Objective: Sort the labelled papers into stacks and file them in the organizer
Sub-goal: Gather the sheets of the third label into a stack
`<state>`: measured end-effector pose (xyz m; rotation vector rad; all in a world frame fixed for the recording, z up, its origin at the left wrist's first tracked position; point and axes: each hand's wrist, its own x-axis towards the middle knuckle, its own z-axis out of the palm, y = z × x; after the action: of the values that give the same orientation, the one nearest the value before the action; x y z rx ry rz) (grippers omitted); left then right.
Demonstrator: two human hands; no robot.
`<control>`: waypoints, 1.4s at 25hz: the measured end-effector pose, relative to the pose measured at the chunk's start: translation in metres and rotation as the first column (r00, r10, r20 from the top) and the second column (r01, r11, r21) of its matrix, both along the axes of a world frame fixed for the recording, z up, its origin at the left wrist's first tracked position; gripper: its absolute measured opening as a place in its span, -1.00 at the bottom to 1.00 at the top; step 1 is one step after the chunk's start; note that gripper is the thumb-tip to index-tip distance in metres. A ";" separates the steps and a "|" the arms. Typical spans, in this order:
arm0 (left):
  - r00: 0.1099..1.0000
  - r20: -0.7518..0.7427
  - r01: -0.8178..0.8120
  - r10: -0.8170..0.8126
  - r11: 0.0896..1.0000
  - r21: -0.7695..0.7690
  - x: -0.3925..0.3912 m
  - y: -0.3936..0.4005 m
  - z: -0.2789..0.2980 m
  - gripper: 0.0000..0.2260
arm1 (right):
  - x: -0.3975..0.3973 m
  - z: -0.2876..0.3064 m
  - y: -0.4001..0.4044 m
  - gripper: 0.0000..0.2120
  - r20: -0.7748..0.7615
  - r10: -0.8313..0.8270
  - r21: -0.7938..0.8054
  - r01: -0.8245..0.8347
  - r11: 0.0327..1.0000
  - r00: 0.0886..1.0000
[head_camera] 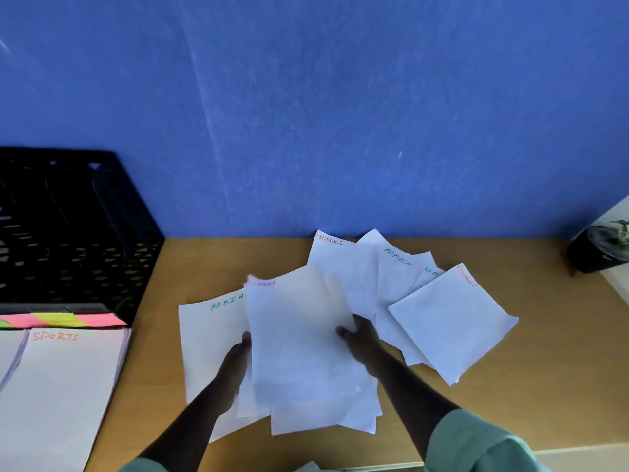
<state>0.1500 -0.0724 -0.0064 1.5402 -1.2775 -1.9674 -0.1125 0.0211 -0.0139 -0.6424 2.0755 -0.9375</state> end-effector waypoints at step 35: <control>0.968 0.223 -0.095 0.115 0.991 -0.098 0.023 -0.014 -0.017 -0.77 | 0.009 0.004 0.039 -0.88 0.333 -0.407 -0.168 0.478 0.862 0.851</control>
<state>0.1733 -0.0869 -0.0233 1.7925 -1.3194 -1.6854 -0.1032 0.0596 -0.0094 -0.1158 1.8884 -1.4783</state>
